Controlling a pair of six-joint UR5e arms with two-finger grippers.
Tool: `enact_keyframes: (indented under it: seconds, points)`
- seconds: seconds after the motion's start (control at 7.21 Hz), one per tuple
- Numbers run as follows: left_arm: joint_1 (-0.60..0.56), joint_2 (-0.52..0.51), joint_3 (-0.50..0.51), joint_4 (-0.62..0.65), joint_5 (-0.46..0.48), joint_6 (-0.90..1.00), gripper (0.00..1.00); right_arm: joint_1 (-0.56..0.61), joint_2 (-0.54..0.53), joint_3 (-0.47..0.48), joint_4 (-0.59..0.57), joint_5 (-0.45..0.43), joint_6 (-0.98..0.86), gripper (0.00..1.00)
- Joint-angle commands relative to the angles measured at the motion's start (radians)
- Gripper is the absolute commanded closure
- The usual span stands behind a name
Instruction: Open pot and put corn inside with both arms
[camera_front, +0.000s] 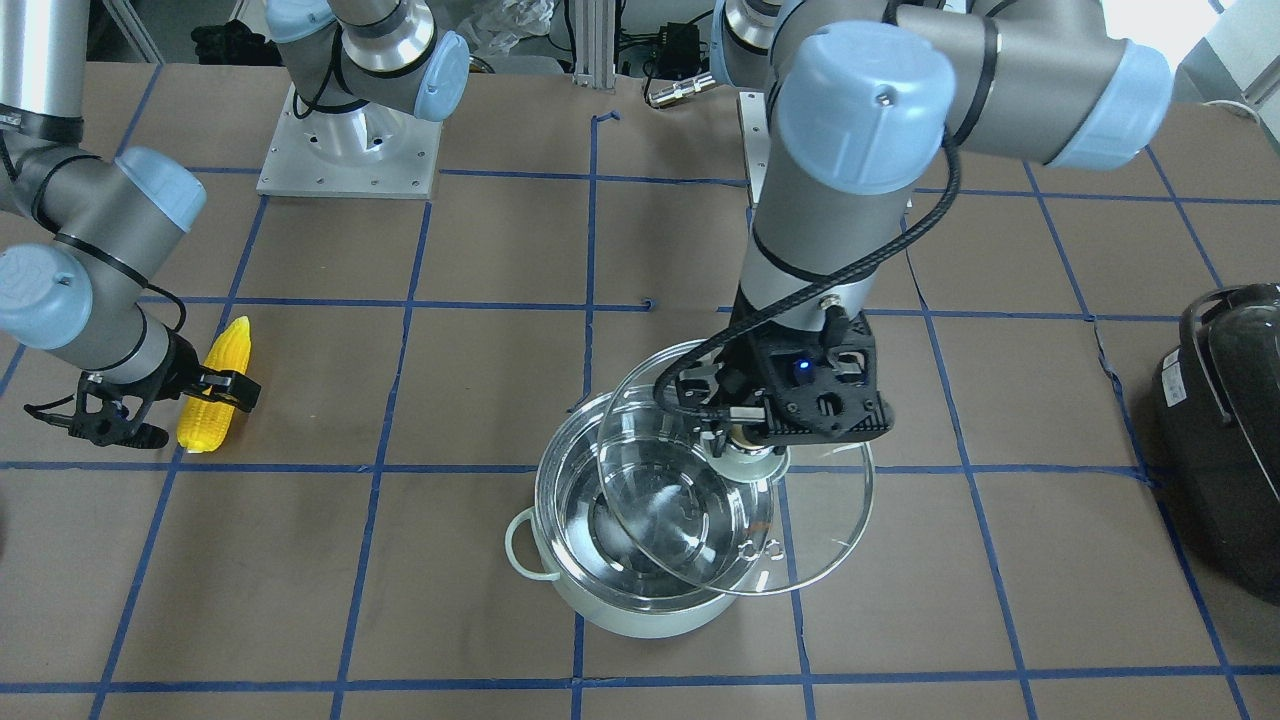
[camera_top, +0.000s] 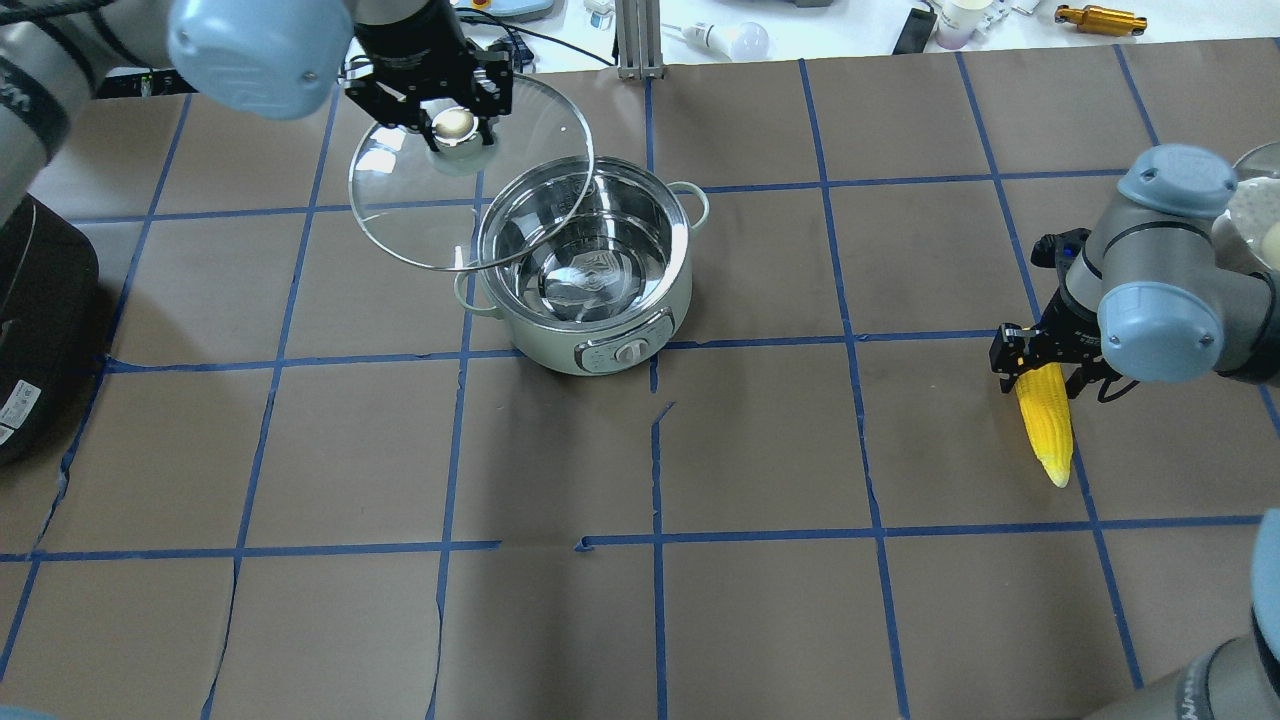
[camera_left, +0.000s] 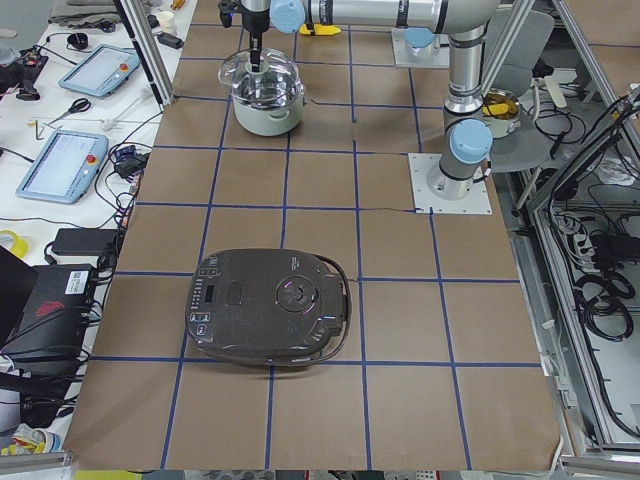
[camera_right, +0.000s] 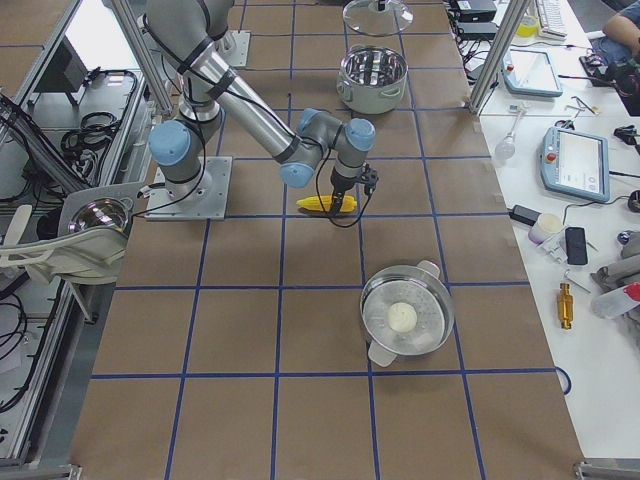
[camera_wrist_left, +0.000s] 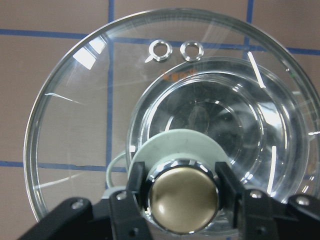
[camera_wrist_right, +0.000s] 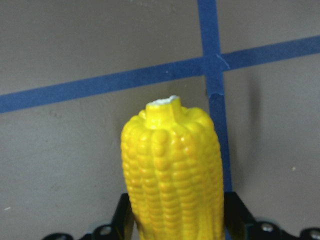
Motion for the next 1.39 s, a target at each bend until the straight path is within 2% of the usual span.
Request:
enact_keyframes:
  seconds: [0.0,0.14,0.28,0.55,0.69,0.97,1.25]
  points:
    - [0.174,0.018,-0.049,-0.020,-0.010,0.149,0.78,0.000,-0.005,-0.015,-0.001,-0.001,0.011,1.00]
    - [0.235,0.006,-0.100,0.001,-0.004,0.263,0.78,0.000,-0.011,-0.044,0.008,-0.009,0.011,1.00]
    - [0.297,-0.009,-0.159,0.105,-0.006,0.347,0.79,0.009,-0.021,-0.107,0.059,-0.007,0.012,1.00]
    - [0.401,-0.018,-0.314,0.265,-0.006,0.497,0.80,0.032,-0.055,-0.274,0.273,0.002,0.049,1.00]
    - [0.456,-0.027,-0.371,0.344,-0.006,0.543,0.80,0.078,-0.052,-0.343,0.322,0.019,0.131,1.00]
    - [0.481,-0.050,-0.430,0.411,-0.007,0.561,0.81,0.222,-0.051,-0.399,0.335,0.020,0.296,1.00]
    - [0.486,-0.080,-0.445,0.428,-0.010,0.561,0.83,0.329,-0.049,-0.439,0.337,0.022,0.409,1.00]
